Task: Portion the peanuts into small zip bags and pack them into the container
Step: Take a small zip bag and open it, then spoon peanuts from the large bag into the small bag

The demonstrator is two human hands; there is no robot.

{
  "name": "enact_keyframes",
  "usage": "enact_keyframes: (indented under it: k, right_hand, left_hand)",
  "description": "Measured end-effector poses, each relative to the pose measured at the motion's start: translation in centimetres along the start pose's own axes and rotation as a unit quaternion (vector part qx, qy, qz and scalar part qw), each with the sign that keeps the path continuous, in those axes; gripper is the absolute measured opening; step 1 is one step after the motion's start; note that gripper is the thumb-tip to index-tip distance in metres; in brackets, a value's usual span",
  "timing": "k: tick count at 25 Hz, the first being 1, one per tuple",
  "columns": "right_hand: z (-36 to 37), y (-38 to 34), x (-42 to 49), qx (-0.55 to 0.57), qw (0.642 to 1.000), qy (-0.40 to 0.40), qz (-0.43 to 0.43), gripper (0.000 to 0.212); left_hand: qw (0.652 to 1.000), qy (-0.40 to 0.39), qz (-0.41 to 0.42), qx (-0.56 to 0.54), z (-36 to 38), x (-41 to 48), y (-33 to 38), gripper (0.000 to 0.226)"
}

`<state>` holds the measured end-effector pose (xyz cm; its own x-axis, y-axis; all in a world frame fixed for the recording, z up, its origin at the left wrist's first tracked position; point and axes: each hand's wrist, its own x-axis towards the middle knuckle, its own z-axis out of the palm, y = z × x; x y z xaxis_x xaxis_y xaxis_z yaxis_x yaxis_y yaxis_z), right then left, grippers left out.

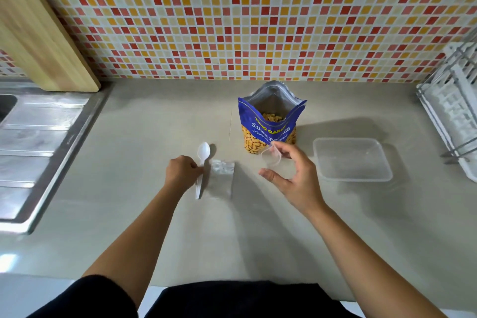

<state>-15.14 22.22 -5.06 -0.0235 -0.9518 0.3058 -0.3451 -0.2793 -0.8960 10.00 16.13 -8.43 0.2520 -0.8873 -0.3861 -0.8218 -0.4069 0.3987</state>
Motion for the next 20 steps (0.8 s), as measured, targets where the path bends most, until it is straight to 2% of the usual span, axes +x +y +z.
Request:
enact_keyframes:
  k: [4, 6, 8, 10, 12, 14, 17, 20]
  right_hand:
    - [0.2, -0.2, 0.1, 0.009, 1.0, -0.008, 0.007, 0.056]
    - [0.0, -0.3, 0.3, 0.015, 1.0, -0.005, 0.003, 0.056]
    - [-0.3, -0.4, 0.5, 0.028, 0.999, 0.018, -0.002, 0.057]
    - [-0.6, -0.6, 1.1, 0.051, 0.998, 0.045, 0.001, 0.056]
    - [-0.8, -0.9, 1.9, 0.075, 0.995, 0.07, 0.008, 0.053]
    - [-1.1, -1.0, 2.8, 0.094, 0.99, 0.104, 0.016, 0.049]
    - [-1.9, -0.9, 4.0, 0.114, 0.983, 0.145, 0.026, 0.043]
    - [-2.6, -0.8, 4.8, 0.123, 0.979, 0.16, 0.04, 0.043]
  left_hand:
    - [1.0, 0.013, -0.019, 0.016, 1.3, 0.4, 0.2, 0.014]
    - [0.999, 0.028, -0.026, 0.005, 0.8, 0.3, 0.6, 0.02]
    - [0.994, 0.099, 0.005, -0.049, -1.0, 0.1, 2.0, 0.023]
    - [0.966, 0.16, 0.071, -0.189, -4.3, -0.4, 4.7, 0.023]
    - [0.921, 0.13, 0.138, -0.341, -8.0, -1.7, 7.9, 0.021]
    - [0.899, 0.083, 0.209, -0.375, -10.6, -3.0, 10.8, 0.017]
    - [0.905, 0.035, 0.248, -0.344, -11.5, -3.6, 13.5, 0.012]
    - [0.904, -0.006, 0.226, -0.364, -10.4, -2.7, 14.4, 0.01]
